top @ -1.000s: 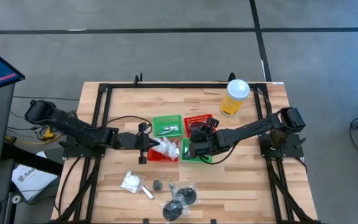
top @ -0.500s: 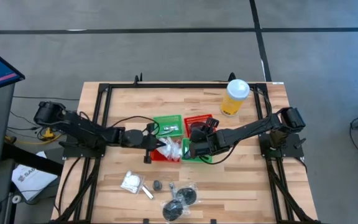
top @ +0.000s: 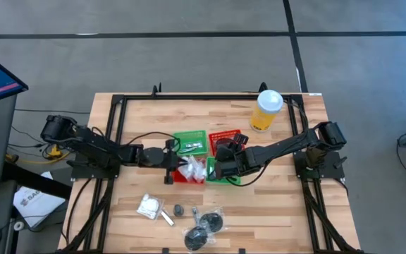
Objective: Pick & Place Travel size toiletries
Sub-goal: Put the white cotton pack into the left red basket
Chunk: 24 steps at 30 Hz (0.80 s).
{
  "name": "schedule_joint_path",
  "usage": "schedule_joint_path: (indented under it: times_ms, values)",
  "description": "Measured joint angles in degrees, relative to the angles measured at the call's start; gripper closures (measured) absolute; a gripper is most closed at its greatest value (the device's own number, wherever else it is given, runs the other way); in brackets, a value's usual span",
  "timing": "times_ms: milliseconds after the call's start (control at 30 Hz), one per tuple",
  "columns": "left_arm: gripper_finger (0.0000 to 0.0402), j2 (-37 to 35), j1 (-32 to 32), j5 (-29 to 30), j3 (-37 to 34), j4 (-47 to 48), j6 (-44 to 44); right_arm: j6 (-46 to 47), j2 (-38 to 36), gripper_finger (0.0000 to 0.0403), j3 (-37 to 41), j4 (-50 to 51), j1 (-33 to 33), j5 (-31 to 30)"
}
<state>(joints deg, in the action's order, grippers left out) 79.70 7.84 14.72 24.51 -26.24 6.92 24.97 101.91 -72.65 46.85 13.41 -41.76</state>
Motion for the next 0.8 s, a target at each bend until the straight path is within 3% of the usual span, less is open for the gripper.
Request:
schedule_joint_path:
  times_ms: [433,800]
  values:
    - [0.0297,-0.99,0.0,3.5,0.07,-0.74,0.09,-0.02,0.35,0.0294,0.01,-0.03,0.0,0.0]
    - [0.0288,-9.05,0.0,4.31,0.04,0.18,0.04,-0.04,0.37,0.0294,0.01,0.27,0.0,0.01]
